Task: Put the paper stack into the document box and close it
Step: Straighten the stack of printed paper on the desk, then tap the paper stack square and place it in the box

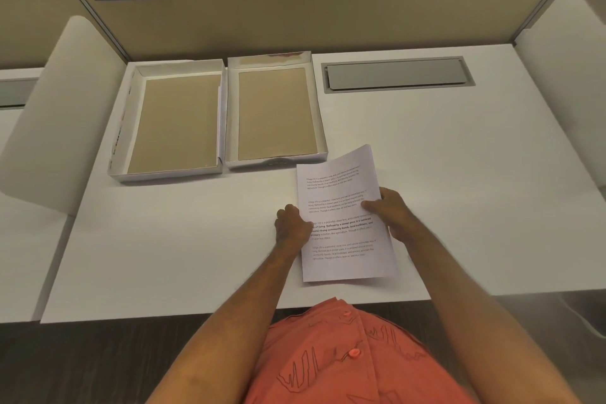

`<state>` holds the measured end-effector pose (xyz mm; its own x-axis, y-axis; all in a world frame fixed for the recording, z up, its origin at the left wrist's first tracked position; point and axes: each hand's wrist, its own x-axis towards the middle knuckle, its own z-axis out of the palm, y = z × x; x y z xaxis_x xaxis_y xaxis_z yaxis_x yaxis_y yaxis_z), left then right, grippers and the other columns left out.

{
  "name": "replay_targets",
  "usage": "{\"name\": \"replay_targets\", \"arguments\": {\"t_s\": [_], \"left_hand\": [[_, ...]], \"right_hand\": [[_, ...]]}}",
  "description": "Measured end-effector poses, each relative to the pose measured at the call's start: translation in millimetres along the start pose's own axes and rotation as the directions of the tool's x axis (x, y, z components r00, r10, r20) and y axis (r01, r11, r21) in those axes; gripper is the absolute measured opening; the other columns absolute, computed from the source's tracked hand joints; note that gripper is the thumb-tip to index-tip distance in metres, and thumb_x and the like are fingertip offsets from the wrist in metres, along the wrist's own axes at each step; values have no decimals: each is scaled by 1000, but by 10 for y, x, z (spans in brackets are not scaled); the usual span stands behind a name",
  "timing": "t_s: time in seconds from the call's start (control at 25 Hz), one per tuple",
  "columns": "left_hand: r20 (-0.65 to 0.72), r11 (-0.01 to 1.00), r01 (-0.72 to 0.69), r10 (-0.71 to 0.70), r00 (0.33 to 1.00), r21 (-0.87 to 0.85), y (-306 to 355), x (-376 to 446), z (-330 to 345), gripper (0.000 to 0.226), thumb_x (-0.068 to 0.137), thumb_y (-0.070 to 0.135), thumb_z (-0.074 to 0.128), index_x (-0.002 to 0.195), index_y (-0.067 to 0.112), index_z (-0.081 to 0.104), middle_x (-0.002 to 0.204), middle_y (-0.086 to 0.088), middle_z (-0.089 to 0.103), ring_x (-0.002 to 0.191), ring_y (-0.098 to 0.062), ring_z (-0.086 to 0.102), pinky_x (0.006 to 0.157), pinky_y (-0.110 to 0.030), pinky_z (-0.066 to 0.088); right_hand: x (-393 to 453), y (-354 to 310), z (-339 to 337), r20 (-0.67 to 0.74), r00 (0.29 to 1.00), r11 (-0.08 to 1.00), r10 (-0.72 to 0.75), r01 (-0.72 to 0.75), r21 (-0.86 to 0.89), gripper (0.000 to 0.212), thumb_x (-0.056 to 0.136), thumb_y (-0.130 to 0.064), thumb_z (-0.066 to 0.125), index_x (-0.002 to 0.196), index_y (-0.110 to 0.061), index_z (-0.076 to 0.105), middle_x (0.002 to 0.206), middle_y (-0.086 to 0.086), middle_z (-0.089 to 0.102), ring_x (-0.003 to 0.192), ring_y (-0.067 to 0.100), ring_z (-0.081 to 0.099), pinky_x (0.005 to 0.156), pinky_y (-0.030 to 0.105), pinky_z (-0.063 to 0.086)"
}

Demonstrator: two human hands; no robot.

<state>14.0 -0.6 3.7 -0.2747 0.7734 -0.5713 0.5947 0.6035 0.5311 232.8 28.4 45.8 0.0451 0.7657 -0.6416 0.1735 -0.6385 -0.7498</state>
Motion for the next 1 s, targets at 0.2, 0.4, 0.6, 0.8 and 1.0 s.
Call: {"name": "replay_targets", "arguments": {"t_s": [0.2, 0.4, 0.6, 0.8, 1.0], "left_hand": [[112, 820, 79, -19, 994, -567, -18, -20, -98, 69, 91, 21, 79, 147, 6, 41, 144, -9, 54, 133, -30, 56, 110, -41, 48], [118, 406, -48, 373, 920, -913, 27, -7, -548, 38, 97, 5, 65, 134, 13, 60, 127, -4, 72, 123, -26, 63, 97, -32, 54], [-43, 468, -325, 518, 854, -821, 220, -153, -839, 43, 92, 25, 72, 134, 15, 62, 129, -2, 73, 120, -17, 67, 95, -23, 54], [1, 536, -346, 543, 840, -770, 157, -294, -820, 39, 94, 22, 67, 132, 27, 62, 131, 3, 71, 122, -12, 65, 96, -21, 53], [90, 599, -344, 575, 813, -723, 114, -350, -700, 43, 97, 20, 64, 139, 29, 56, 138, -3, 67, 130, -23, 60, 105, -32, 52]], "right_hand": [[-273, -148, 85, -1, 953, 916, -302, 290, -277, 34, 97, -9, 64, 131, -12, 68, 124, 11, 69, 111, 29, 68, 97, 45, 57], [-516, -291, 9, 87, 882, 868, -464, 472, -156, 36, 99, -19, 65, 110, -53, 69, 109, -18, 62, 103, -4, 63, 83, 12, 48], [-553, -278, -43, -89, 861, 856, -500, 507, 101, 42, 97, -11, 65, 112, -50, 71, 118, -15, 76, 111, 2, 69, 89, 17, 56], [-497, -20, 4, -162, 888, 869, -430, 456, 192, 39, 86, -16, 67, 120, -35, 70, 113, -15, 77, 105, 1, 70, 83, 16, 55], [-423, 115, 83, -230, 893, 880, -386, 431, 198, 59, 74, -5, 56, 132, -14, 59, 109, -8, 72, 98, 2, 67, 77, 15, 55]]}}
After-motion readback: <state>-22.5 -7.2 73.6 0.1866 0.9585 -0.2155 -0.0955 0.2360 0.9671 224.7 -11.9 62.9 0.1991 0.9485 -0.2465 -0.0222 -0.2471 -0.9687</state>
